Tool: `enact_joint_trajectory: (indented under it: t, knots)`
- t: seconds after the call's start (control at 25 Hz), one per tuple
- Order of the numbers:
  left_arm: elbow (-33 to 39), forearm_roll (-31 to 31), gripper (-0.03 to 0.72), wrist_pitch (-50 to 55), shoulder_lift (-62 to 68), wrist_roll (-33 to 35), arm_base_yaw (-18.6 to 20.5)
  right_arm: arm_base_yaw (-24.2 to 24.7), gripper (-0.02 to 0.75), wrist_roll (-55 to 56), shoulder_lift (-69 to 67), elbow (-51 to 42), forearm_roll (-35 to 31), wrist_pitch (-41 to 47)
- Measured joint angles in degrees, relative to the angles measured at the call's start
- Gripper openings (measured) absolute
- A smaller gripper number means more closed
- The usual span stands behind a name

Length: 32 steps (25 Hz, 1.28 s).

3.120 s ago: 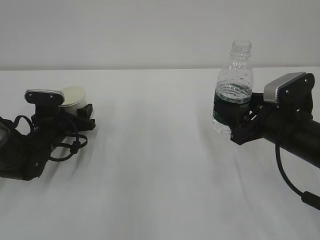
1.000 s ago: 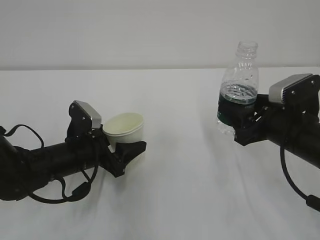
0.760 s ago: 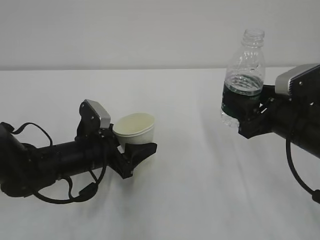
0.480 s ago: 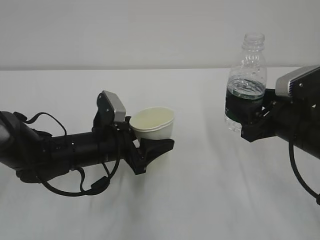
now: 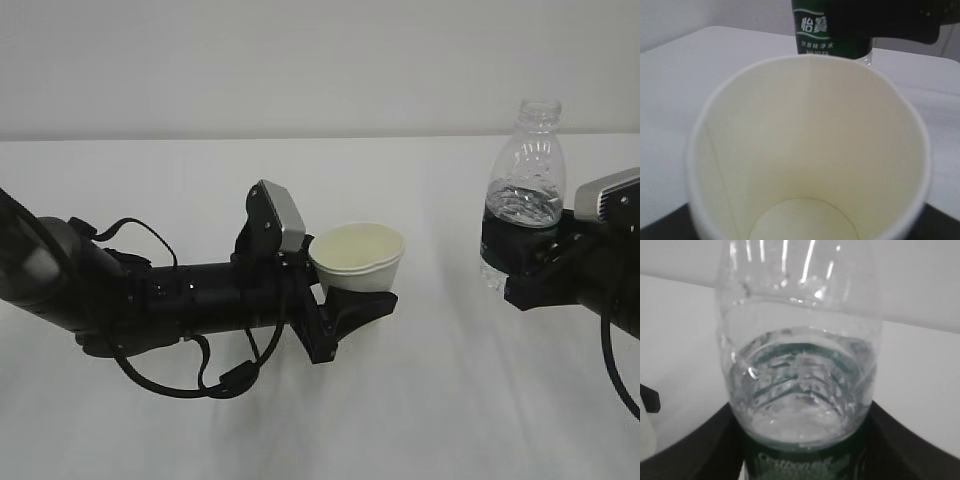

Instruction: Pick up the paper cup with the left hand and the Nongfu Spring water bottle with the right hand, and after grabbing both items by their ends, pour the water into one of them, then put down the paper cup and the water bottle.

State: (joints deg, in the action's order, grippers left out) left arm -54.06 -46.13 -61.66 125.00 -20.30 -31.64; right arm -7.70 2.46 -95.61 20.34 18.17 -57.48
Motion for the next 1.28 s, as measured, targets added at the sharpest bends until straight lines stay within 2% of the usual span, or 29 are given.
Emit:
enact_joint_trajectory:
  t: [0.2,0.4,0.8,1.28]
  knots:
    - [-0.3,-0.3,0.456,0.6,0.4,0.0,-0.7,0.0,0.459,0.0,5.4,-3.2,-1.1,0.6]
    - [-1.2,-0.3,0.456,-0.1,3.7,-0.2,-0.7,0.0,0.459,-1.2,10.4,-4.0,-2.7,5.8]
    - [-2.1,-0.8,0.454,-1.9,4.4,-0.6,-0.7,0.0,0.459,-2.5,11.8,-4.2,-4.4,9.4]
    - [-9.9,-13.1,0.453,-1.8,4.6,-7.7,-0.7,0.0,0.459,-7.7,11.9,-4.4,-5.1,11.2]
